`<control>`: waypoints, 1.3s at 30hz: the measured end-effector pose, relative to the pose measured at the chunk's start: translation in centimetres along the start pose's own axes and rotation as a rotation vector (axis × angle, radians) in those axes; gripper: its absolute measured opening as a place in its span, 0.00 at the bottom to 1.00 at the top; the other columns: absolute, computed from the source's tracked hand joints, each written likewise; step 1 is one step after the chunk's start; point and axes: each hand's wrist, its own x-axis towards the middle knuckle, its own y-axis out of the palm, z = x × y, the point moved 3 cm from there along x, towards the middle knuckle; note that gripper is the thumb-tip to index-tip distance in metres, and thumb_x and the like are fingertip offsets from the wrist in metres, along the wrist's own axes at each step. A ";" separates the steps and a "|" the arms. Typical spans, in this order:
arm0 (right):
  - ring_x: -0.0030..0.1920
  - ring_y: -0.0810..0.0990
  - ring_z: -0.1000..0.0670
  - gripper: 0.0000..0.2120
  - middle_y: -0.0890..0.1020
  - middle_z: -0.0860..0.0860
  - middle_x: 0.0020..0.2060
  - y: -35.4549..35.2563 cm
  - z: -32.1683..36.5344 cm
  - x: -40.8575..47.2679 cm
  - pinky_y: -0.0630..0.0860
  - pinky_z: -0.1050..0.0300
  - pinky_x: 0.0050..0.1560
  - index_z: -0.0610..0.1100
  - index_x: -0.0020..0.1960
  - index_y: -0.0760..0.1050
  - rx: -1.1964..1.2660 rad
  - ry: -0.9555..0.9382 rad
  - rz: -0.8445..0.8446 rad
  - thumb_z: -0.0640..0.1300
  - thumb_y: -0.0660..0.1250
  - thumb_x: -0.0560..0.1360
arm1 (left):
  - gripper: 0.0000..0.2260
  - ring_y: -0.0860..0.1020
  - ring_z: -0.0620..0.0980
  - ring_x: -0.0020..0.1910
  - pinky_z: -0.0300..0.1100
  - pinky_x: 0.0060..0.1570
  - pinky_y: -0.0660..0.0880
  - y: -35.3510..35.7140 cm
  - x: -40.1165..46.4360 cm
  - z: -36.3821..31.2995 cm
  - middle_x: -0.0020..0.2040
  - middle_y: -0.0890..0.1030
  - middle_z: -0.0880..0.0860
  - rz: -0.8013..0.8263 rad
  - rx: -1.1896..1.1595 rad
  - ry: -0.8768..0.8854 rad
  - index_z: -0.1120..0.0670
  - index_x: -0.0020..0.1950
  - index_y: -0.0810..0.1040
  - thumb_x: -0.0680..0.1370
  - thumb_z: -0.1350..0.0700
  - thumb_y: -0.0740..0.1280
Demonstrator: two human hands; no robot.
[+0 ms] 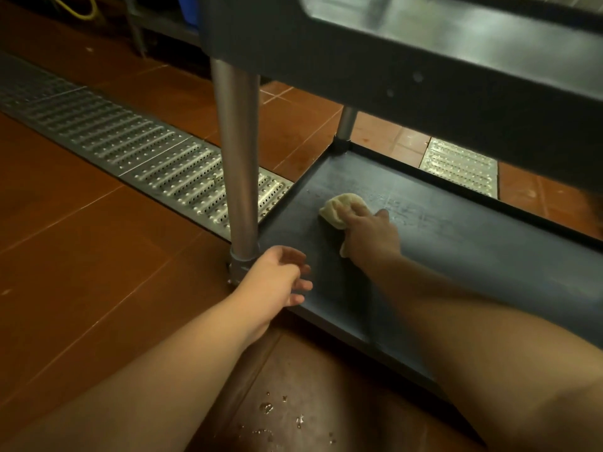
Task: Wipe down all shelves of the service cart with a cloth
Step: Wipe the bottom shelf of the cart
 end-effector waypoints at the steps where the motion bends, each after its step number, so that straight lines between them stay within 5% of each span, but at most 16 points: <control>1: 0.67 0.66 0.37 0.39 0.61 0.49 0.76 -0.2 -1.7 -0.2 0.68 0.41 0.66 0.63 0.79 0.54 -0.002 0.029 0.010 0.45 0.70 0.76 | 0.13 0.81 0.50 0.42 0.43 0.38 0.77 0.7 0.1 -0.1 0.52 0.80 0.55 0.008 0.000 0.003 0.55 0.57 0.74 0.79 0.66 0.56; 7: 0.69 0.65 0.38 0.42 0.60 0.54 0.79 -1.3 -13.7 -1.9 0.68 0.40 0.65 0.58 0.79 0.57 -0.046 0.289 0.076 0.46 0.73 0.71 | 0.11 0.81 0.50 0.40 0.46 0.40 0.76 6.0 0.1 -0.3 0.47 0.81 0.54 0.072 0.015 0.027 0.56 0.56 0.75 0.79 0.66 0.57; 19: 0.66 0.67 0.35 0.45 0.61 0.48 0.77 -0.3 -37.2 -12.1 0.69 0.38 0.65 0.60 0.79 0.54 0.056 0.786 0.121 0.53 0.76 0.69 | 0.12 0.77 0.51 0.34 0.40 0.34 0.71 19.5 -0.5 0.3 0.43 0.78 0.54 0.258 0.092 0.013 0.56 0.53 0.72 0.77 0.69 0.53; 25: 0.71 0.64 0.35 0.45 0.57 0.52 0.79 -1.1 -45.1 -19.9 0.64 0.39 0.72 0.55 0.80 0.54 0.000 0.919 0.111 0.52 0.76 0.70 | 0.13 0.77 0.50 0.35 0.40 0.35 0.71 24.3 -1.4 0.6 0.44 0.77 0.55 0.354 0.045 0.013 0.59 0.57 0.71 0.78 0.69 0.54; 32: 0.71 0.64 0.32 0.33 0.58 0.44 0.77 -0.6 -45.7 -22.6 0.63 0.37 0.70 0.55 0.80 0.53 0.087 1.023 -0.090 0.57 0.62 0.78 | 0.12 0.78 0.50 0.35 0.41 0.35 0.73 24.1 -0.5 1.8 0.43 0.78 0.53 0.336 -0.003 0.031 0.55 0.52 0.72 0.78 0.68 0.54; 39: 0.70 0.66 0.33 0.27 0.63 0.40 0.75 1.4 -44.4 -23.5 0.64 0.37 0.71 0.53 0.77 0.62 0.049 1.002 -0.358 0.50 0.64 0.79 | 0.14 0.79 0.52 0.35 0.41 0.34 0.72 21.3 1.1 3.9 0.42 0.80 0.53 0.314 -0.012 0.040 0.53 0.47 0.74 0.77 0.69 0.55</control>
